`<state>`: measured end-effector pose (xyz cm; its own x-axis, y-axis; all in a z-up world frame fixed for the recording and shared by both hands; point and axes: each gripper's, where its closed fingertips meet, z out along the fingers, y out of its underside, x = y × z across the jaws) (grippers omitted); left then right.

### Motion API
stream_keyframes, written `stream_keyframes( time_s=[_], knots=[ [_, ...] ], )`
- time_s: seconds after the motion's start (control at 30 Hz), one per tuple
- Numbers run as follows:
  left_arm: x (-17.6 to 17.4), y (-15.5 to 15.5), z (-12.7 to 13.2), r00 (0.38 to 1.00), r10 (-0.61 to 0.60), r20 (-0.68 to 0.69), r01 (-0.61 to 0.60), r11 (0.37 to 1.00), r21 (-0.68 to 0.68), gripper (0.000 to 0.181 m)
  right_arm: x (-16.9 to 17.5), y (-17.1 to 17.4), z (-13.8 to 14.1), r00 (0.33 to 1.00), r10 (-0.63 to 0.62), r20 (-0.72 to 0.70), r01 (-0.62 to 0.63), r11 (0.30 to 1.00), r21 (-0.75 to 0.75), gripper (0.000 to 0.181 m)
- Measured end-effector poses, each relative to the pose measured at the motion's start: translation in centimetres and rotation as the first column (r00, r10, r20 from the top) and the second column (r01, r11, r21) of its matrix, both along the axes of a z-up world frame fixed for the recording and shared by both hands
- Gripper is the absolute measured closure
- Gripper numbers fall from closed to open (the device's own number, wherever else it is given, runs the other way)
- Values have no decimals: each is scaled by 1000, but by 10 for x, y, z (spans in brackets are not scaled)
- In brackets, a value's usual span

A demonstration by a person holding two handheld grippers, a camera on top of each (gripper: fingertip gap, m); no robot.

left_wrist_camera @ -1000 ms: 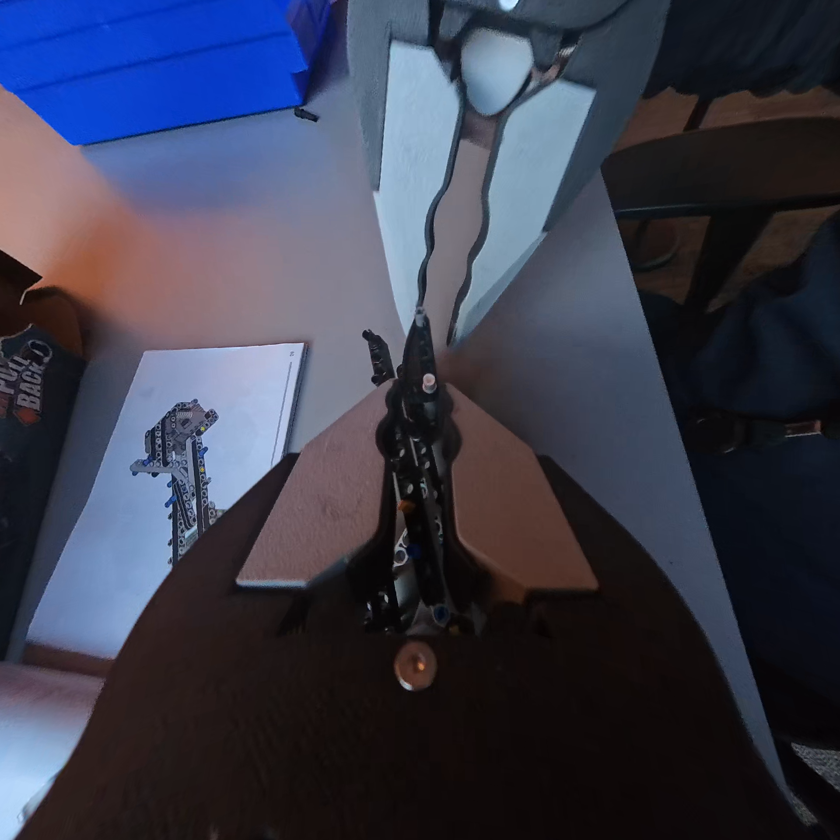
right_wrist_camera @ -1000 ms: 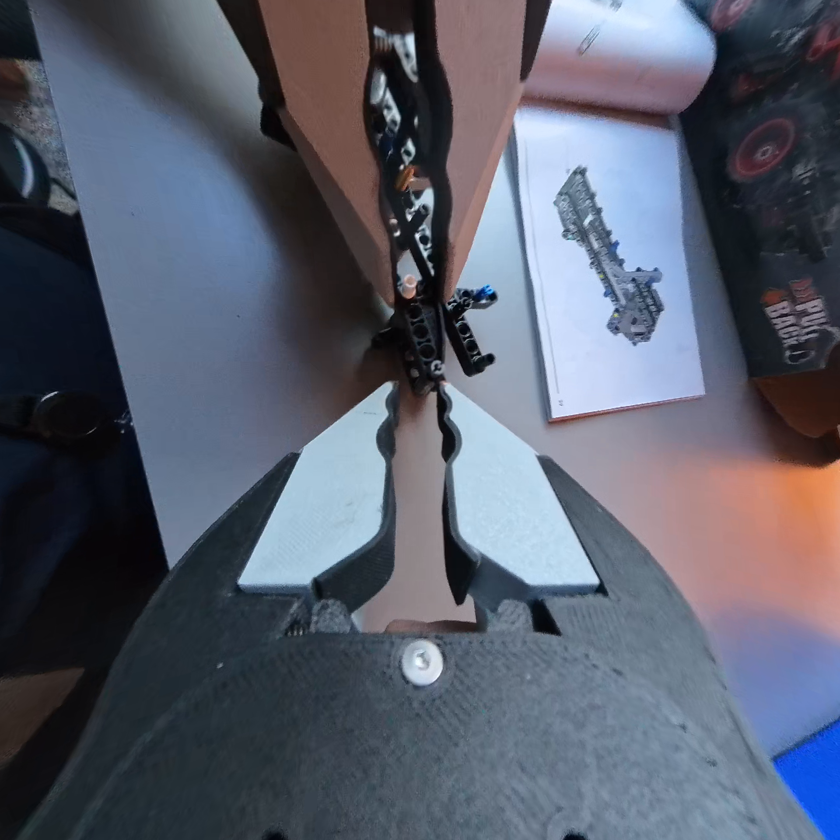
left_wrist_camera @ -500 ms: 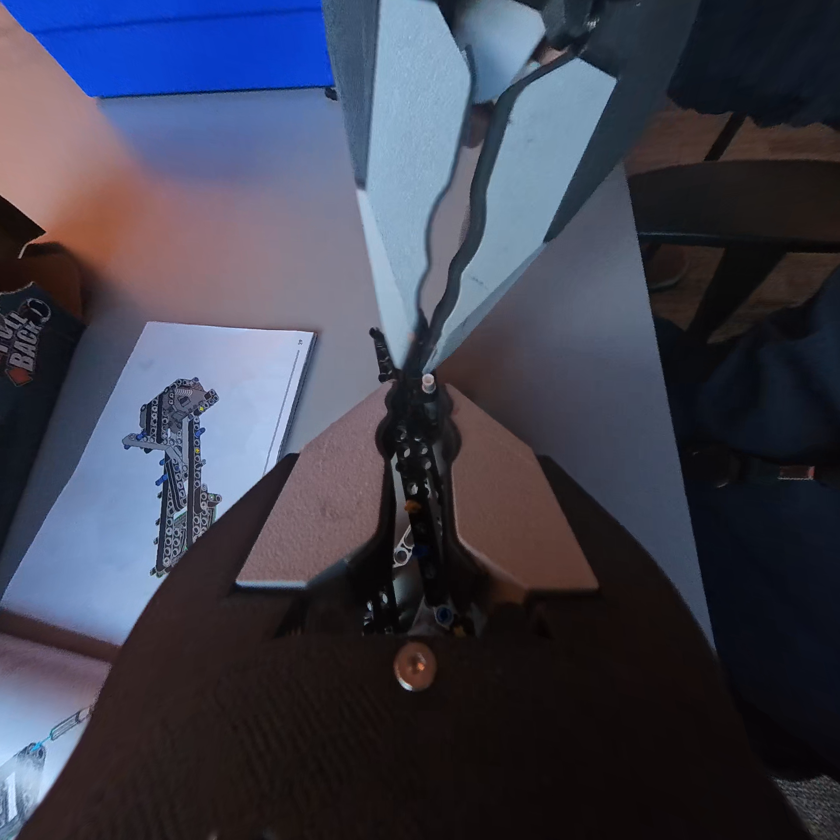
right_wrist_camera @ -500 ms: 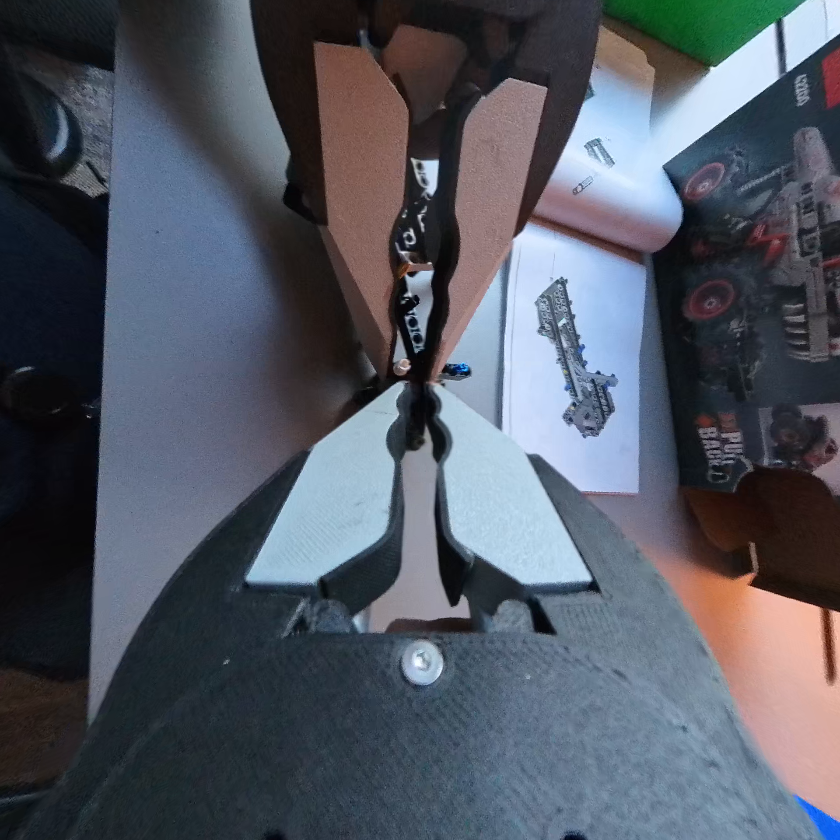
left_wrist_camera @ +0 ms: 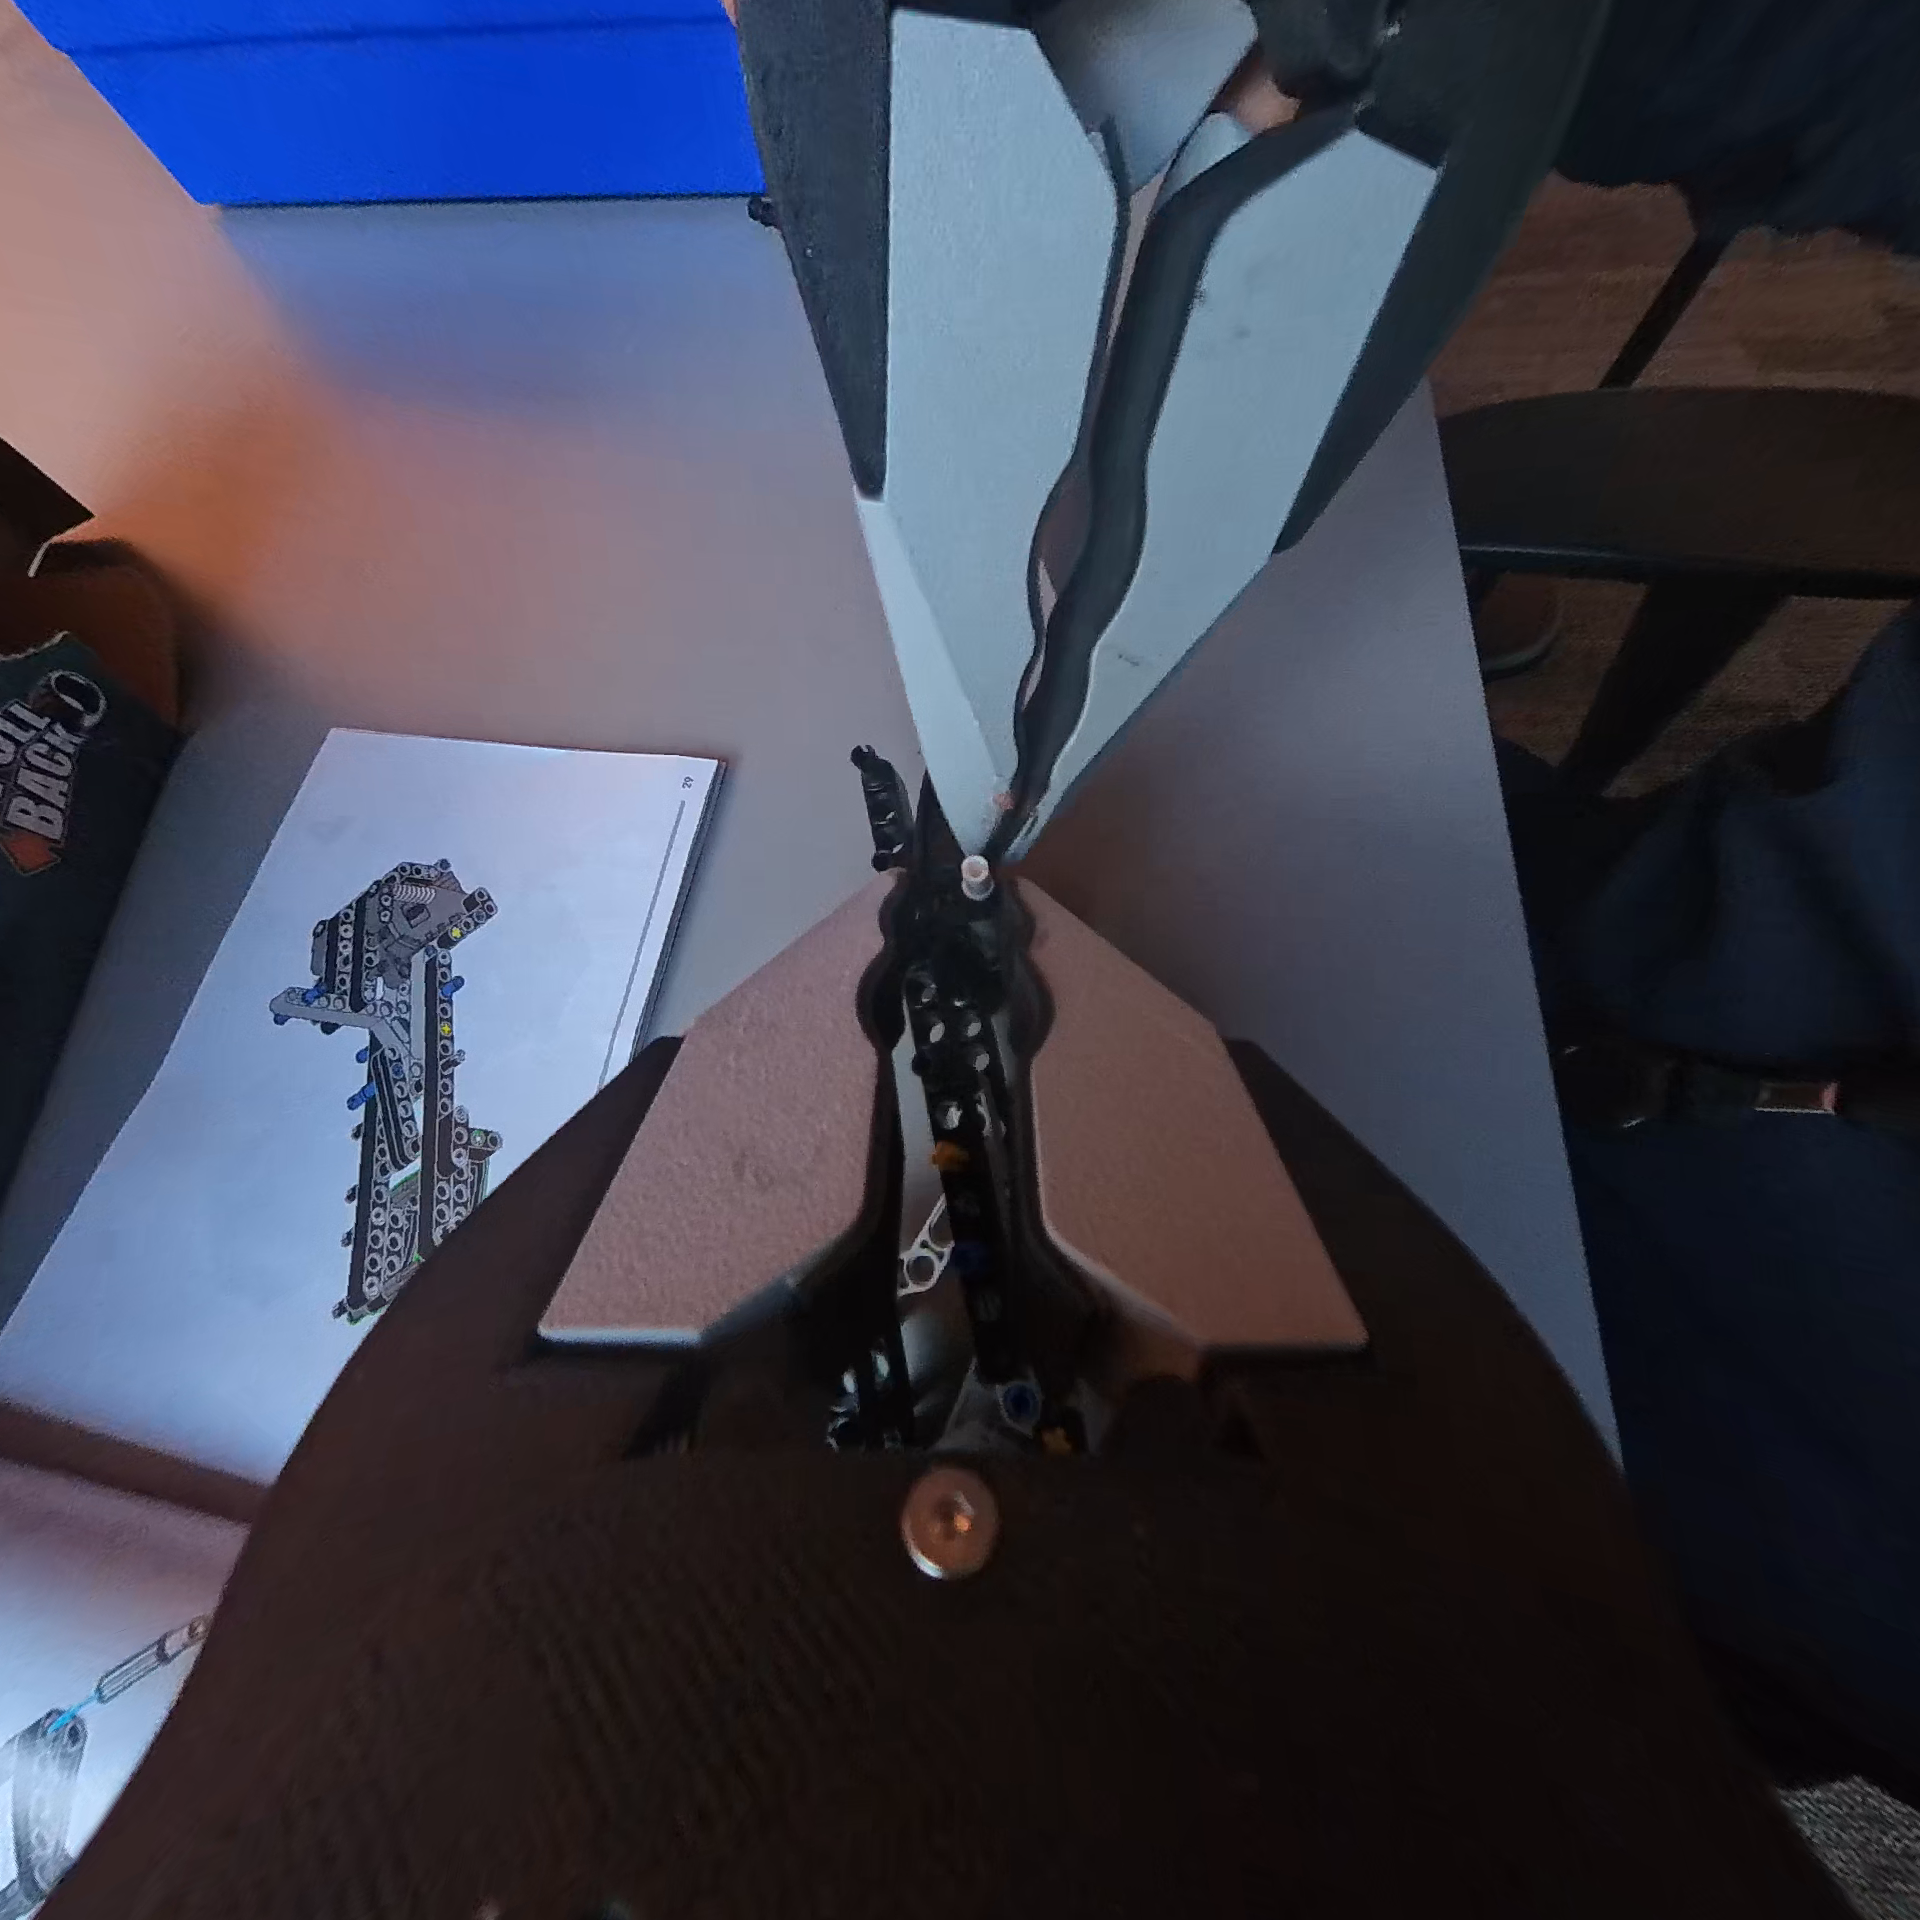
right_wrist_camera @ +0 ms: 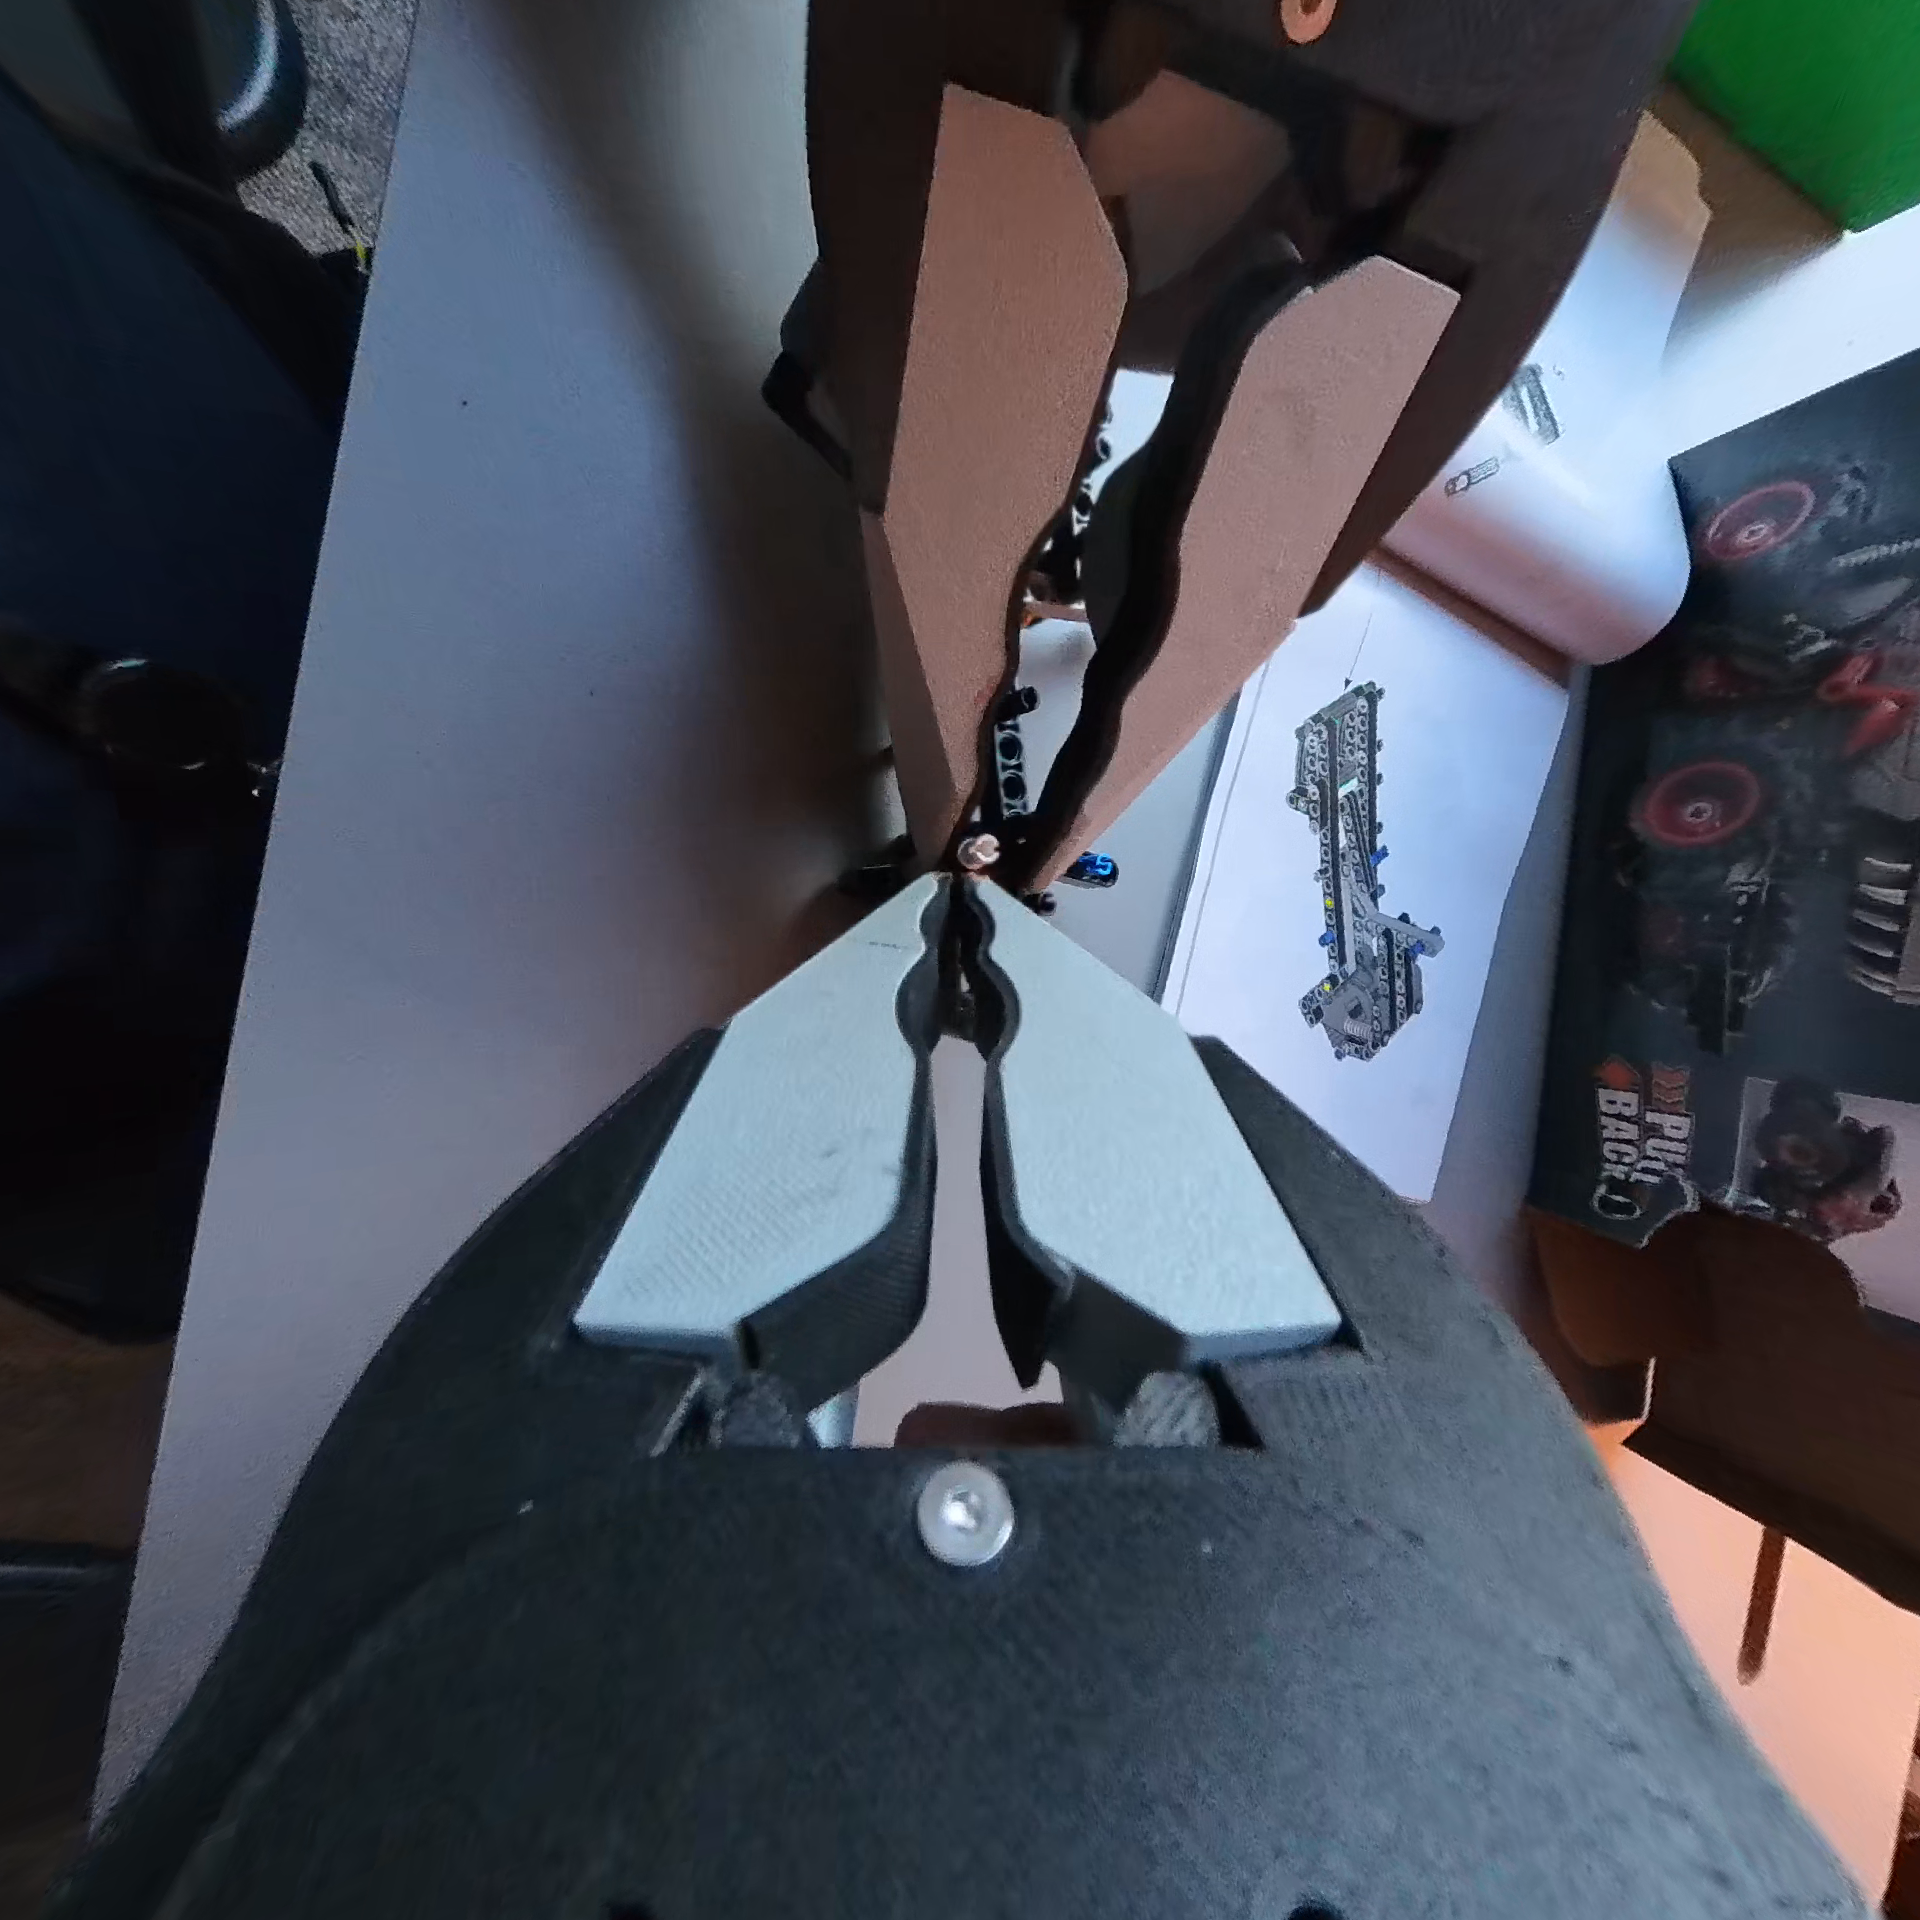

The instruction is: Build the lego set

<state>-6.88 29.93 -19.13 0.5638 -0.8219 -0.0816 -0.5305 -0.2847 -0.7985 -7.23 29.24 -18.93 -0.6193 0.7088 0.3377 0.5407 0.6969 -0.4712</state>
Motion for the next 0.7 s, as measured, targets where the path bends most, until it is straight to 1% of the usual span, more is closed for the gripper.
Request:
stream_keyframes(
  time_s=[0.2, 0.23, 0.3, 0.37, 0.5, 0.7],
  knots=[
    [0, 1, 0, 1000, 4, 10, -4, 1000, -14, 169, 1, 2, 0, 999, 37, 28, -39, 996, 80, 181],
    [1, 1, 0, 1000, 2, 11, -2, 1000, -15, 169, 0, 2, 1, 999, 30, 29, -33, 996, 85, 174],
    [1, 1, 0, 1000, 2, 11, -2, 1000, -14, 169, 0, 4, 0, 999, 18, 41, -22, 995, 96, 173],
    [1, 1, 0, 1000, 2, 11, -2, 1000, -14, 169, 1, 4, -2, 999, 22, 47, -26, 995, 93, 176],
    [1, 1, 0, 1000, 2, 11, -2, 1000, -14, 169, -1, 3, -3, 998, 21, 53, -25, 996, 89, 177],
    [1, 1, 0, 1000, 1, 8, -1, 1000, -13, 169, 0, 4, -3, 993, 64, 97, -76, 990, 121, 177]
  ],
)
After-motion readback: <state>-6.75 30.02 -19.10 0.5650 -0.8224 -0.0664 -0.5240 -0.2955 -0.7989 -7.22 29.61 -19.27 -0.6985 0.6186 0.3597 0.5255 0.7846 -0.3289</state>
